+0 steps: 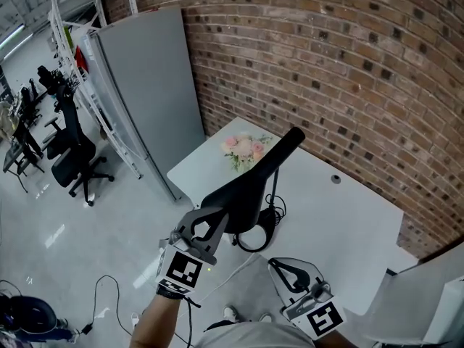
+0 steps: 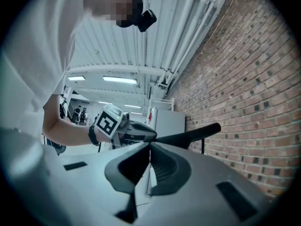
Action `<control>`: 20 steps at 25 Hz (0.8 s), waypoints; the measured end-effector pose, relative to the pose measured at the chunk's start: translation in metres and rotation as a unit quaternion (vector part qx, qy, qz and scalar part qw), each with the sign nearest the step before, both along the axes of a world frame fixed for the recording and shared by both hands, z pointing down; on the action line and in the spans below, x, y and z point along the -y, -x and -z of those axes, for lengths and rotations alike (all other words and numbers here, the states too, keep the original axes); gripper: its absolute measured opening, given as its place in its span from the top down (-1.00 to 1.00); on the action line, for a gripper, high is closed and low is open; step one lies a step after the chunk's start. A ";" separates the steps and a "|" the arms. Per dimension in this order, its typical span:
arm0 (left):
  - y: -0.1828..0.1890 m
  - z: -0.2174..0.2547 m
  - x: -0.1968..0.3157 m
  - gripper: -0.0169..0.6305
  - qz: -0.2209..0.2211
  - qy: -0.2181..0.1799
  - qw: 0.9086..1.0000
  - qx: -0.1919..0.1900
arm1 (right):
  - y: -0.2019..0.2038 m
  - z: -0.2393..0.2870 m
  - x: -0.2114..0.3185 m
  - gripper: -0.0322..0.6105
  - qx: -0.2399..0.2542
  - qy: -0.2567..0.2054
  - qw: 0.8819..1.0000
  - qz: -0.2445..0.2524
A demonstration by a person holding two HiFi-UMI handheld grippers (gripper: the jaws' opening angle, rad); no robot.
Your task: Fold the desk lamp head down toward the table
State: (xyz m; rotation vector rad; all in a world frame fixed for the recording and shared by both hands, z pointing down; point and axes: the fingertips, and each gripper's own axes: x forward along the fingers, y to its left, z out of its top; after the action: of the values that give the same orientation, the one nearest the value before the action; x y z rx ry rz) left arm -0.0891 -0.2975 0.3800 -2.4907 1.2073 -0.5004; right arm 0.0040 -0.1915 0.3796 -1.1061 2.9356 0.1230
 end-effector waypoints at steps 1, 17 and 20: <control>-0.001 -0.005 0.001 0.92 -0.001 0.004 1.000 0.002 | -0.001 -0.001 0.000 0.84 -0.001 0.001 1.000 -0.003; -0.028 -0.078 0.027 0.92 -0.028 0.058 0.998 0.026 | -0.026 -0.005 0.007 0.84 -0.018 0.019 0.997 -0.068; -0.031 -0.085 0.032 0.92 -0.032 0.063 0.997 0.024 | -0.028 -0.007 0.008 0.84 -0.023 0.023 0.997 -0.076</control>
State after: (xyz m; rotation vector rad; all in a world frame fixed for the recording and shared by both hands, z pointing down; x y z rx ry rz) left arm -0.0582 -0.3291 0.4653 -2.5962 1.1063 -0.6330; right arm 0.0321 -0.1992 0.3866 -1.3521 2.9053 0.0830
